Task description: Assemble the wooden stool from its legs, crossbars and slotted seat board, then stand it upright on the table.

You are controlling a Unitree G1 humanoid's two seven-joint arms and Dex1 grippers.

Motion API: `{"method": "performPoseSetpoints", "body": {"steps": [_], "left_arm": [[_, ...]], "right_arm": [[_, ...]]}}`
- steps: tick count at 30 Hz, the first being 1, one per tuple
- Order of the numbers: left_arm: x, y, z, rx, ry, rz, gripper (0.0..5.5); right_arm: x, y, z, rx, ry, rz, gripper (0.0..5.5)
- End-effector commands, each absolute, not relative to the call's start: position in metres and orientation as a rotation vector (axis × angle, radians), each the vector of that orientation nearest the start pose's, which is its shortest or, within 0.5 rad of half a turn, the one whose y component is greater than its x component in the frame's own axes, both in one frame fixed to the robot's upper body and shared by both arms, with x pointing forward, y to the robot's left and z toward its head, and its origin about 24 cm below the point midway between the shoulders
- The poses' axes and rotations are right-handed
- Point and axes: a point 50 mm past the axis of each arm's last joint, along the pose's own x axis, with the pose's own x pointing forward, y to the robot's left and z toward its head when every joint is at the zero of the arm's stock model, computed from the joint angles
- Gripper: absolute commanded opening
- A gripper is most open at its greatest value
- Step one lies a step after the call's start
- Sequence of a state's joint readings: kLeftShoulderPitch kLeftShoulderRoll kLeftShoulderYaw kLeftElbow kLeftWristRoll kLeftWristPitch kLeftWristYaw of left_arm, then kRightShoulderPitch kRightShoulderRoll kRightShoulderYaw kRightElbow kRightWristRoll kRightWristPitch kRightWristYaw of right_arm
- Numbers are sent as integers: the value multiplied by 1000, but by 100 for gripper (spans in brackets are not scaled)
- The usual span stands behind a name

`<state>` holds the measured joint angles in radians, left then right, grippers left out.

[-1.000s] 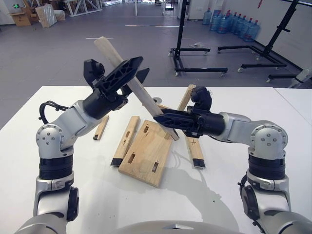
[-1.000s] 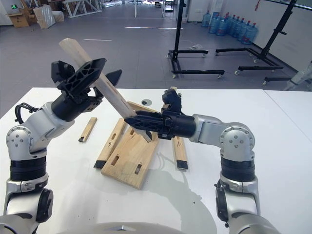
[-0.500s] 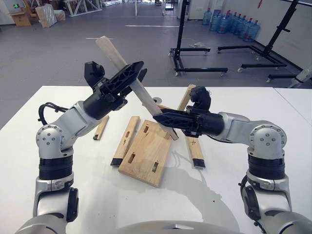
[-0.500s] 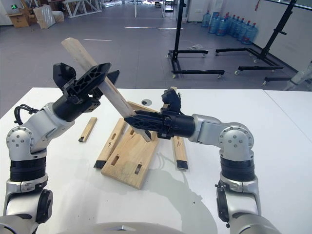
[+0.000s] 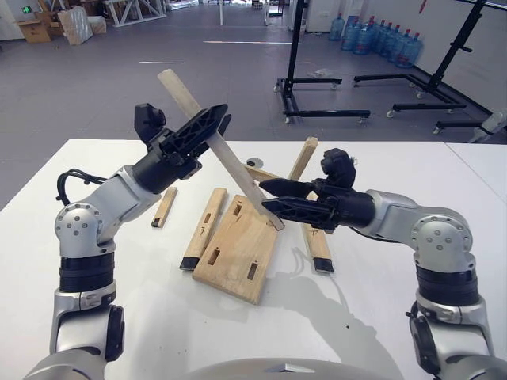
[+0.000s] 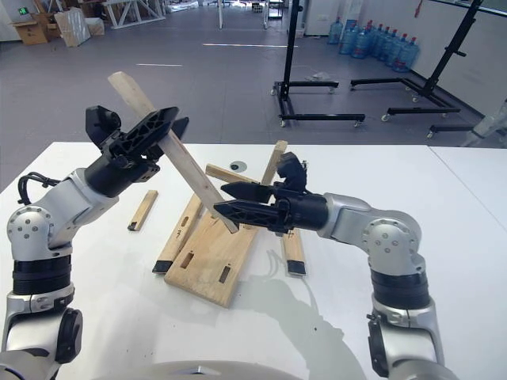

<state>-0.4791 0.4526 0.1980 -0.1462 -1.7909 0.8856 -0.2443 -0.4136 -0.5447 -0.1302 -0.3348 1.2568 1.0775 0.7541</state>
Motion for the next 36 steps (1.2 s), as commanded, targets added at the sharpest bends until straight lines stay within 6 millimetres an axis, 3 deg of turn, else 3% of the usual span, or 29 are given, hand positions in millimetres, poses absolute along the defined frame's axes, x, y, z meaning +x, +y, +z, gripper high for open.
{"method": "performPoseSetpoints", "body": {"steps": [1,4,6,11,15,19,23,29,33,36], "left_arm": [[271,165,209,-918,71,-1109,202],[273,175,208,-809,46,-1035,202],[274,182,209,-720,2,-973,202],[282,192,215,-583,-105,-822,202],[281,186,216,-538,-146,-805,202],[277,179,213,-522,-95,-875,202],[279,183,217,-548,-114,-907,202],[283,181,223,-566,-191,-931,202],[286,179,222,-542,-266,-878,202],[287,179,218,-547,-270,-867,202]], "right_arm": [[234,-173,212,338,163,1401,503],[227,-181,215,199,198,1407,540],[222,-171,201,110,252,1417,540],[221,-123,140,-180,350,1340,540],[230,-86,116,-309,334,1275,540],[239,-62,108,-389,276,1228,540],[236,-45,100,-590,176,1274,540],[235,-46,74,-833,274,1365,540],[233,-65,51,-998,374,1441,540],[230,-94,44,-1096,461,1494,540]]}}
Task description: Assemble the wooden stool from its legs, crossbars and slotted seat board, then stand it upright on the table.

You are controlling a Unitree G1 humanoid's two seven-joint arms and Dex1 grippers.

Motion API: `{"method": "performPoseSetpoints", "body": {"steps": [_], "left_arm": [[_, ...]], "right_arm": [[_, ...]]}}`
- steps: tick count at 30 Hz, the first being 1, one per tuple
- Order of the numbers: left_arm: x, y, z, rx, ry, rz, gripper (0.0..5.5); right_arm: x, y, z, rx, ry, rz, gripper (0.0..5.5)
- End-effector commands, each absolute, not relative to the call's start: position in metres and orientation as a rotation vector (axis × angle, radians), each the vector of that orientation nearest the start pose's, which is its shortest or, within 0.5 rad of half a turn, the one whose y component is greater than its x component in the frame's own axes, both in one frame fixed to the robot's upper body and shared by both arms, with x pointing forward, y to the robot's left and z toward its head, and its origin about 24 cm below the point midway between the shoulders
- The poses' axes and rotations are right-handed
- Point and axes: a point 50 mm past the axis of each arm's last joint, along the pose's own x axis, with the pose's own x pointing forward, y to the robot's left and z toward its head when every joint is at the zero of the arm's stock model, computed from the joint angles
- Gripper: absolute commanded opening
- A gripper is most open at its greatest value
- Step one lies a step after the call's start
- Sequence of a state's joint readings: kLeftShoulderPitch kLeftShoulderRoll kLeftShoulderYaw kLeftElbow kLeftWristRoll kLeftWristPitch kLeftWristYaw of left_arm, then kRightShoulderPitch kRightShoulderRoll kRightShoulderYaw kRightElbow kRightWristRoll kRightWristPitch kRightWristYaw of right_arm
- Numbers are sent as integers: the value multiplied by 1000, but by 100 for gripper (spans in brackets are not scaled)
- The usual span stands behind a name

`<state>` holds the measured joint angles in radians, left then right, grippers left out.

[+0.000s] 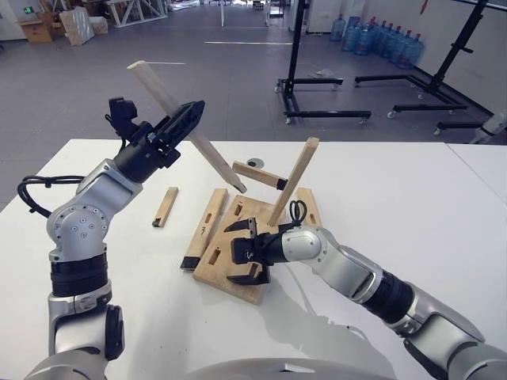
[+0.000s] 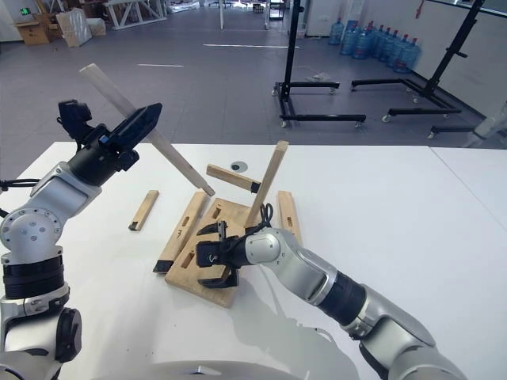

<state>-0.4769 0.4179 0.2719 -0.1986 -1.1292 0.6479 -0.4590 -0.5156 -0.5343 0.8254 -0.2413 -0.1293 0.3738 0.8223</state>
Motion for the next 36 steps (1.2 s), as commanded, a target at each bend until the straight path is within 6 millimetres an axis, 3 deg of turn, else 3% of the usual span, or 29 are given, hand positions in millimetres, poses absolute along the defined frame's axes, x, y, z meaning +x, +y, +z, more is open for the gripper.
{"method": "performPoseSetpoints", "body": {"steps": [1,7,14,17,23,30,36], "left_arm": [[287,180,217,-551,-271,-858,202],[286,183,210,-578,-267,-821,202],[285,180,202,-619,-241,-821,202],[284,176,199,-629,-227,-833,202],[281,165,195,-638,-193,-860,202],[274,158,186,-609,-130,-897,202],[280,163,185,-620,-145,-863,202]], "right_arm": [[229,-106,42,-1136,494,1514,540],[228,-167,50,-1328,622,1605,540],[225,-198,68,-1576,582,1761,540],[225,-197,71,-1584,537,1788,540],[240,-168,91,-1419,423,1688,540],[250,-154,130,-1259,350,1602,540],[251,-151,132,-1216,343,1584,540]]}}
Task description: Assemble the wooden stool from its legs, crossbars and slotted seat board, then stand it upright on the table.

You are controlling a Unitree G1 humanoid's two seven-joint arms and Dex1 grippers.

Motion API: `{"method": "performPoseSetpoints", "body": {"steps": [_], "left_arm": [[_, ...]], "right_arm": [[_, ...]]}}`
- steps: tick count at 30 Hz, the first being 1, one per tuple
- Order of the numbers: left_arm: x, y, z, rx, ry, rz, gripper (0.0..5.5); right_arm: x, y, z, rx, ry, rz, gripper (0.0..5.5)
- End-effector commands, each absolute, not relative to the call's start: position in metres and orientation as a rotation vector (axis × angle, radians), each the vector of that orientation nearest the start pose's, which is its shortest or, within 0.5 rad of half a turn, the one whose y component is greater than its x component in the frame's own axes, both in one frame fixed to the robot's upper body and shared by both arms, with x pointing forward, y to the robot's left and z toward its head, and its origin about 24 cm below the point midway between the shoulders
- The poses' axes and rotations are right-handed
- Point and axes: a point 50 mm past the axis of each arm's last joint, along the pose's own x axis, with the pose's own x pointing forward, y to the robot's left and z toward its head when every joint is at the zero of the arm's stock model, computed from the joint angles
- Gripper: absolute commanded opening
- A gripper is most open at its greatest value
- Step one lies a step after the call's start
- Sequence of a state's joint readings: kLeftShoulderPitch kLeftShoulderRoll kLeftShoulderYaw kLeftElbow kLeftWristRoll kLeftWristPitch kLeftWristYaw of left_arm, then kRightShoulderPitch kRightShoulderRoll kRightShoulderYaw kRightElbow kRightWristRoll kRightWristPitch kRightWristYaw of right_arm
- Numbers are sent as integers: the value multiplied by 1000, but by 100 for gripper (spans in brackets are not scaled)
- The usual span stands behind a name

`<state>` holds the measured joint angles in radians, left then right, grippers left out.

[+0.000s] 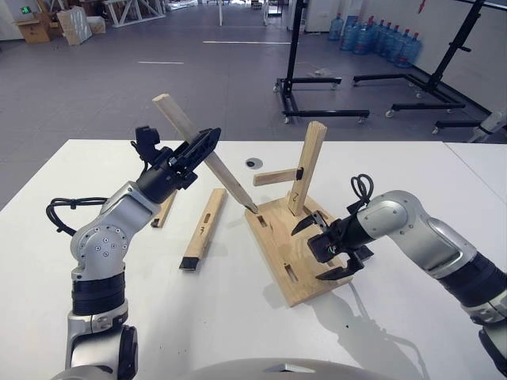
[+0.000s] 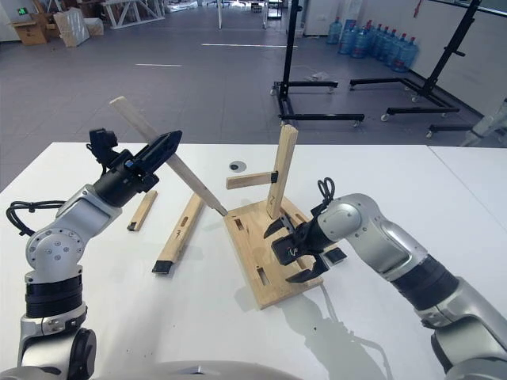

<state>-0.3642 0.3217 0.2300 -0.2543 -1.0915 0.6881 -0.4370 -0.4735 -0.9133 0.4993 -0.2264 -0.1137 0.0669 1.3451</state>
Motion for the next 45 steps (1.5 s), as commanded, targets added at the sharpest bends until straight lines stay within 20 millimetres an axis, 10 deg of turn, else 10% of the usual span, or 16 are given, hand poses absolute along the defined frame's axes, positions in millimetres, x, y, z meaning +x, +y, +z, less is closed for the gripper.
{"method": "performPoseSetpoints", "body": {"steps": [1,11,21,45], "left_arm": [[280,164,186,-621,-151,-866,202],[291,133,170,-439,-137,-1026,202],[333,138,126,-538,-131,-974,202],[333,125,89,-472,-39,-1049,202]], "right_arm": [[253,-150,136,-1202,333,1575,540],[274,-172,210,-729,123,1311,540],[256,-178,182,-484,189,1283,540],[252,-165,166,-412,219,1315,540]]}}
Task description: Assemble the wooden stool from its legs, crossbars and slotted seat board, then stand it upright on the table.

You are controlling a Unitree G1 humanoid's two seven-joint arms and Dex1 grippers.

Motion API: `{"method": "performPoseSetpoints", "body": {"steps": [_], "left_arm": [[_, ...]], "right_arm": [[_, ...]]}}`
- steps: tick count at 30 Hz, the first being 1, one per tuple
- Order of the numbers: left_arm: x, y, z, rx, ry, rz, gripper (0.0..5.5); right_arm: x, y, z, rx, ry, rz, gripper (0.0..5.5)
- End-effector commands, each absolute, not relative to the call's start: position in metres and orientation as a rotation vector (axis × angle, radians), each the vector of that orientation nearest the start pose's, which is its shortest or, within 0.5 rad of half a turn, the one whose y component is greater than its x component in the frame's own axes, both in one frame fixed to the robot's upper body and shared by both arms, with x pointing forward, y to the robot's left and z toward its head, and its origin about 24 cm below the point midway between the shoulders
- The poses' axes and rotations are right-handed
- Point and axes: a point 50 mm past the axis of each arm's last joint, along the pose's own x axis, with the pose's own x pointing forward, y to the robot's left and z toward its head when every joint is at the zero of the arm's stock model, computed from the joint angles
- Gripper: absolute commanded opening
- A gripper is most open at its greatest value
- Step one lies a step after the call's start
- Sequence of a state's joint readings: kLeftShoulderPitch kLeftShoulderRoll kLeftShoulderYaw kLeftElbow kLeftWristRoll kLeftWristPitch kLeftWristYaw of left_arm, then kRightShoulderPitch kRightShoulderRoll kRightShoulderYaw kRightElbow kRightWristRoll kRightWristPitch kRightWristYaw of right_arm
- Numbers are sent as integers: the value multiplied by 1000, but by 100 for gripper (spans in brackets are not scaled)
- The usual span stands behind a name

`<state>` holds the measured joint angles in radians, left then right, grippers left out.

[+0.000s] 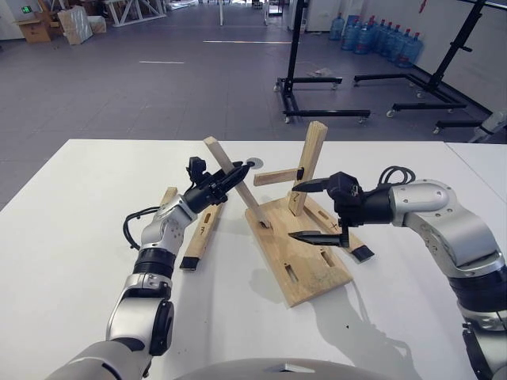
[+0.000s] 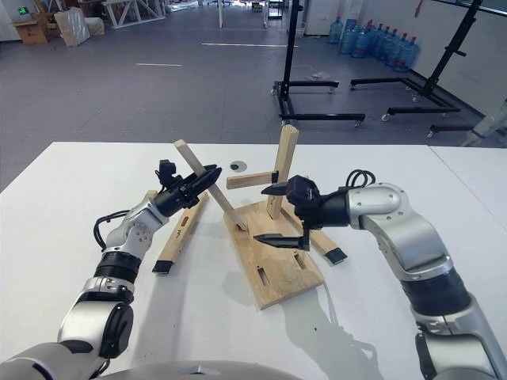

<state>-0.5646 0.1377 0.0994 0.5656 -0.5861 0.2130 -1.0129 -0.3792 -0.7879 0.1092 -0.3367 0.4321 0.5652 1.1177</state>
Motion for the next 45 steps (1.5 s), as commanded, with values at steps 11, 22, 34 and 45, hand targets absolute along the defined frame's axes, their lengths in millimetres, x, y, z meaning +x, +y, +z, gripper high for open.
{"method": "performPoseSetpoints", "body": {"steps": [11,22,34,45], "left_arm": [[320,126,106,-278,-125,-1095,202],[319,120,106,-369,-131,-1101,202],[321,125,100,-310,-108,-1112,202],[322,129,97,-257,-63,-1105,202]], "right_arm": [[252,-161,163,-400,227,1345,540],[253,-159,161,-396,237,1360,540],[252,-157,161,-388,239,1370,540],[251,-156,159,-377,241,1372,540]]}}
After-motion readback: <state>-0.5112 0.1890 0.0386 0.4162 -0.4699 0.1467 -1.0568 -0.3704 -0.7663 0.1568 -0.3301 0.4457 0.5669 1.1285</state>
